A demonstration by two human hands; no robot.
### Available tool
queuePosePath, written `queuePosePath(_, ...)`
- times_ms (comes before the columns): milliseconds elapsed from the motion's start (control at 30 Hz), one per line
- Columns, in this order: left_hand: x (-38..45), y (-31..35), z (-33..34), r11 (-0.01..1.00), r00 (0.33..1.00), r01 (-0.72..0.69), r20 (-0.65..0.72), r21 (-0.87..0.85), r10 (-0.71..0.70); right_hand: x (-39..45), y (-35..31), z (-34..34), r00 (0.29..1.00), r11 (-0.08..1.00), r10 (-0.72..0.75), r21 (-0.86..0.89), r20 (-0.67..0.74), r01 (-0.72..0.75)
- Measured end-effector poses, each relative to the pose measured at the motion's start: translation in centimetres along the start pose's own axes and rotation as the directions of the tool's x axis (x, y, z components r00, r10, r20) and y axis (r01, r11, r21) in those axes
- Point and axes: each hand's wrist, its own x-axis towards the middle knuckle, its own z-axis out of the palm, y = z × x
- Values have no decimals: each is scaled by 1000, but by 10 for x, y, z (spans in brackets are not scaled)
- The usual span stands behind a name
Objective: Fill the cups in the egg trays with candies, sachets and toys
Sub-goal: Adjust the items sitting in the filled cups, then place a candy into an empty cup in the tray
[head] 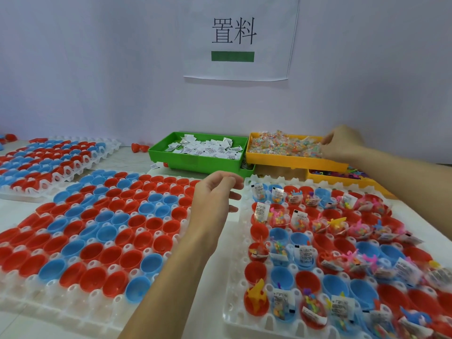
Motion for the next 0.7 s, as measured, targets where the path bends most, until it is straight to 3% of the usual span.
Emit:
queuePosePath(133, 0, -1, 1, 1000, 1000, -4, 2, 6, 4, 10, -3, 5, 997, 988, 18, -151, 80, -6)
queuePosePath(300, 0, -2, 2, 1000, 1000, -13, 11, 20, 12, 10, -6, 7, 1000, 989, 8, -147, 15, -6)
queuePosePath(567, -2, -1, 3, 1000, 1000, -16, 9, 10, 16, -3, -14, -9, 979, 984, -40, 163, -201, 73)
queuePosePath(700, -3, 0, 3, 1000, 1000, -24, 16, 7, 24, -18, -23, -14, 980, 934, -27, 345, -199, 96)
